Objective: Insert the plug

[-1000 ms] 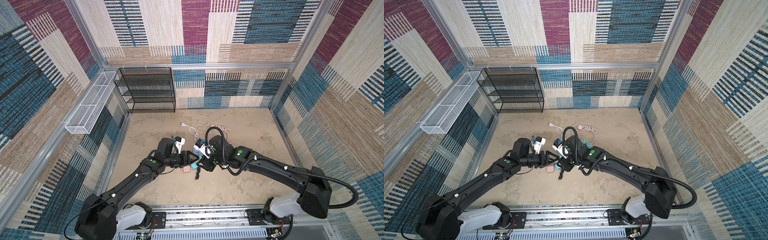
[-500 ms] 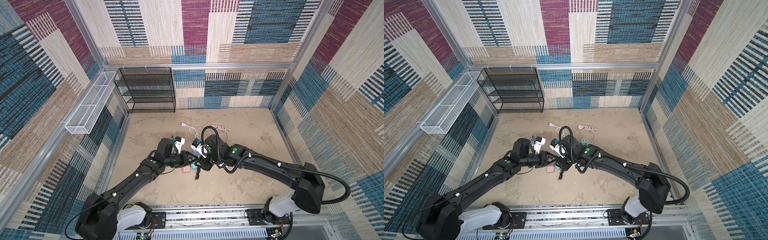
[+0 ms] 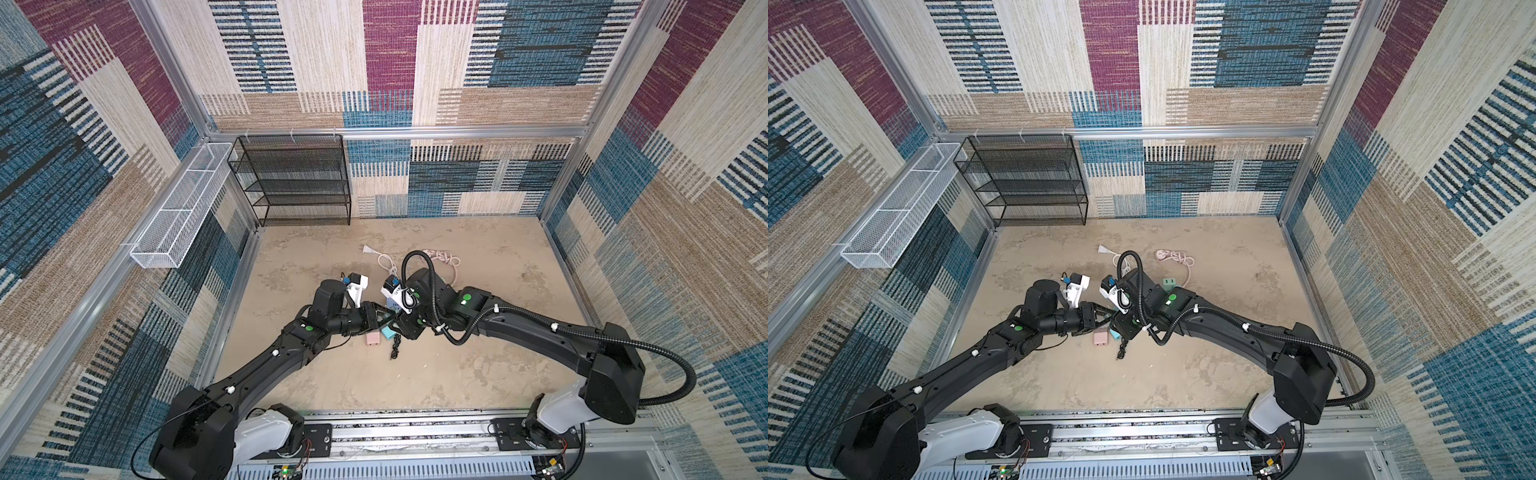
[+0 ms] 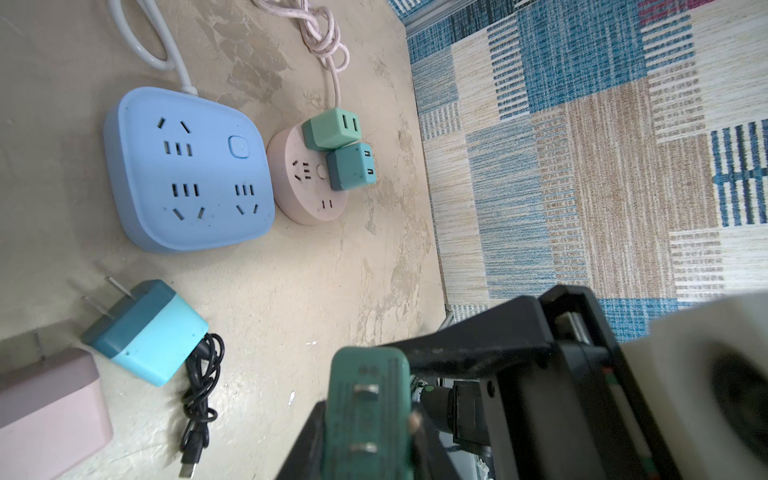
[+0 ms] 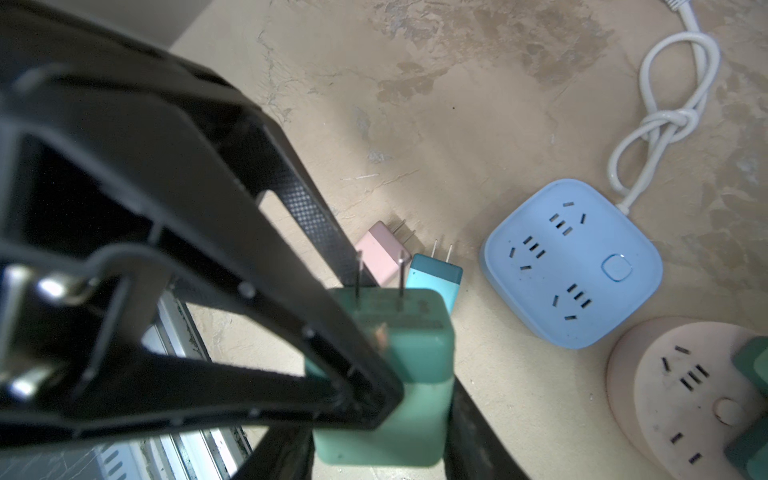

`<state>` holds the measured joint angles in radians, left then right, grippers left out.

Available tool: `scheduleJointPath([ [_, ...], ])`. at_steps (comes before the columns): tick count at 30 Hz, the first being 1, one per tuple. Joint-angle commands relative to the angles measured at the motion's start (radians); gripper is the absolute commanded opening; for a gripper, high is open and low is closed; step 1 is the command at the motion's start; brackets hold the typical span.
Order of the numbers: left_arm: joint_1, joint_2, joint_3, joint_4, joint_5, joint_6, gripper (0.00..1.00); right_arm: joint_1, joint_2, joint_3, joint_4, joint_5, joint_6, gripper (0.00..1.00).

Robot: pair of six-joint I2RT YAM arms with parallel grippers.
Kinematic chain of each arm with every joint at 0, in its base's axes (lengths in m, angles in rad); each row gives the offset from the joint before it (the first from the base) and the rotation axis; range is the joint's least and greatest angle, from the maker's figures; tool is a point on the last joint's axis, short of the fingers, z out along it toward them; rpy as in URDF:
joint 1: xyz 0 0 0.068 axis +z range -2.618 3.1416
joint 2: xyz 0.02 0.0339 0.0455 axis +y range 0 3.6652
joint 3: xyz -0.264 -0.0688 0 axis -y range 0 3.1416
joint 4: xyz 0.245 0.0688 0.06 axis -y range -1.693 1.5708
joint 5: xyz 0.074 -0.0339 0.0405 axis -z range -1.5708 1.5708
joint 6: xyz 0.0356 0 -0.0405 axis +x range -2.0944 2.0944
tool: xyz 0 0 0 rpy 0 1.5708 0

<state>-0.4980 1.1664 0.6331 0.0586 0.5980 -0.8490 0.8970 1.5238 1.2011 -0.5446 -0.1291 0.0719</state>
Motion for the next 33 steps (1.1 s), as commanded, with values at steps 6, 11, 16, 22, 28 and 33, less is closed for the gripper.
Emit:
scheduleJointPath([
  [6, 0.027, -0.062, -0.05, 0.132, -0.188, -0.128, 0.0, -0.008, -0.06, 0.001, 0.094, 0.124, 0.144, 0.61],
  [11, 0.032, -0.09, -0.046, 0.233, -0.293, -0.2, 0.0, -0.018, -0.108, -0.035, 0.205, 0.222, 0.277, 0.61],
  [16, 0.033, -0.072, -0.035, 0.343, -0.333, -0.291, 0.0, -0.065, -0.154, -0.115, 0.347, 0.213, 0.375, 0.62],
  [22, 0.032, -0.03, -0.03, 0.452, -0.31, -0.357, 0.0, -0.137, -0.212, -0.209, 0.524, 0.055, 0.498, 0.59],
  [28, 0.033, -0.021, -0.047, 0.508, -0.302, -0.361, 0.0, -0.147, -0.242, -0.27, 0.66, -0.013, 0.57, 0.54],
  [33, 0.026, -0.013, -0.043, 0.543, -0.283, -0.357, 0.0, -0.156, -0.284, -0.36, 0.786, -0.021, 0.652, 0.51],
])
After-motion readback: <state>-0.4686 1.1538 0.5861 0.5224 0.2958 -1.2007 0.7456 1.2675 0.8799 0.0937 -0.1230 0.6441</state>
